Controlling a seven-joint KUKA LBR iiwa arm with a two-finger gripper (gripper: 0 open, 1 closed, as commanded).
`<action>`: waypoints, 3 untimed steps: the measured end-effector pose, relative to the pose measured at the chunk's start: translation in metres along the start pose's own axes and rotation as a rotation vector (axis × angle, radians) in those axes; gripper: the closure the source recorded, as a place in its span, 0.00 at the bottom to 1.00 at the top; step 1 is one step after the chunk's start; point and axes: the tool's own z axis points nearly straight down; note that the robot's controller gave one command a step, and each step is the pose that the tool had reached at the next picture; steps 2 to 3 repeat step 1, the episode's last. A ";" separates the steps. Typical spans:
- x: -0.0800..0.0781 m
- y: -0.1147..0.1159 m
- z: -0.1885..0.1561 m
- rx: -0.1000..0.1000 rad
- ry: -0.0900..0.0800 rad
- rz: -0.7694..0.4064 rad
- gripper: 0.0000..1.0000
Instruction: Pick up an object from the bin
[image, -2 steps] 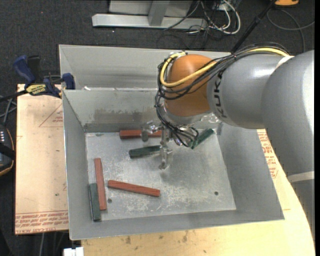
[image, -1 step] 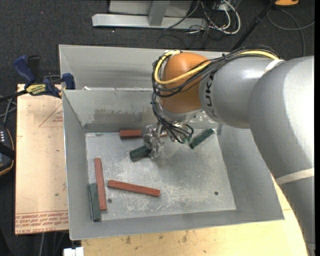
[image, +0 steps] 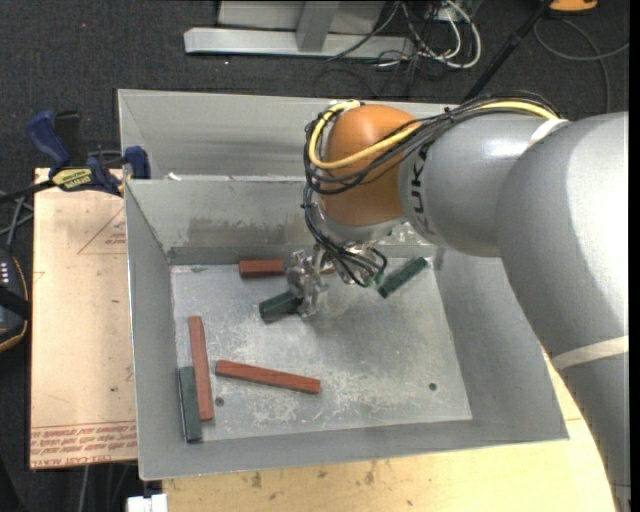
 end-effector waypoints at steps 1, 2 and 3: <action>0.006 0.002 -0.132 0.001 -0.001 0.022 1.00; 0.006 0.002 -0.132 0.001 -0.001 0.022 1.00; 0.006 0.002 -0.132 0.001 -0.001 0.022 1.00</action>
Offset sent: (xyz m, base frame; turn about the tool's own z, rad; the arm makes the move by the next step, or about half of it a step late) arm 0.0000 0.0000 0.0000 0.0000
